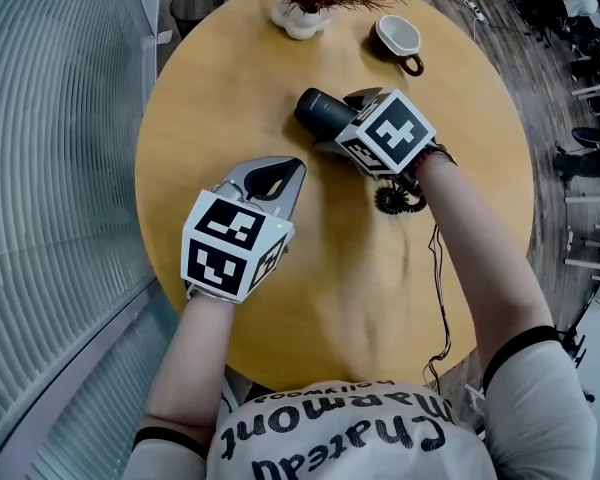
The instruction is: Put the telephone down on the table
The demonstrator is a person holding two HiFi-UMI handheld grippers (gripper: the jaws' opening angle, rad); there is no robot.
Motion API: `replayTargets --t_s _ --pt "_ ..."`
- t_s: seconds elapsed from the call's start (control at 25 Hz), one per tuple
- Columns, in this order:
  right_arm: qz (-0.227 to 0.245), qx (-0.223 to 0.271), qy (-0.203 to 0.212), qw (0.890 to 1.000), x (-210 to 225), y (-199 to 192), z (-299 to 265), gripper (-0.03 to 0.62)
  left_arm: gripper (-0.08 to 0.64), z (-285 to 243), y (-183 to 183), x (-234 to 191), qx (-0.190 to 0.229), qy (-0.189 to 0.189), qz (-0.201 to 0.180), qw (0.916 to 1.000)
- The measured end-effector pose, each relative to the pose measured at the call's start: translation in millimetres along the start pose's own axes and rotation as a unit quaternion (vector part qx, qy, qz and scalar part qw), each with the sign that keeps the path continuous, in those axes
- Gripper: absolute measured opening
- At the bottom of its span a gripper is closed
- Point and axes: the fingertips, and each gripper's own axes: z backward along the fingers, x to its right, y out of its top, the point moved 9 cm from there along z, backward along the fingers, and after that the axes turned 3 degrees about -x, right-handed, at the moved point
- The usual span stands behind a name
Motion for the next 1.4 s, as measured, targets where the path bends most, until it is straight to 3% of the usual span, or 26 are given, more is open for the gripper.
replayTargets --t_s 0.4,0.68,0.92,1.08,1.4 --pt "0.02 0.004 -0.024 1.0 -2.0 0.5 6.4 0.391 0.006 2.1 0.9 -2.0 -0.003 0.005 -0.001 1.0" --pt "-0.014 0.034 -0.01 0.999 1.5 1.5 16.8 0.391 0.006 3.6 4.1 -1.6 0.002 0.005 -0.002 1.0" --pt "-0.022 0.08 -0.017 0.996 -11.0 12.0 48.6 0.39 0.006 11.1 9.8 3.5 0.01 0.008 -0.004 0.9999" --pt "-0.019 0.085 -0.017 0.996 -14.3 10.5 62.6 0.388 0.006 14.5 18.1 7.8 0.026 0.015 -0.012 0.9995" --pt "-0.075 0.142 -0.019 0.987 -31.5 -17.2 111.3 0.36 0.006 42.3 42.3 50.7 0.045 0.019 -0.038 0.9981"
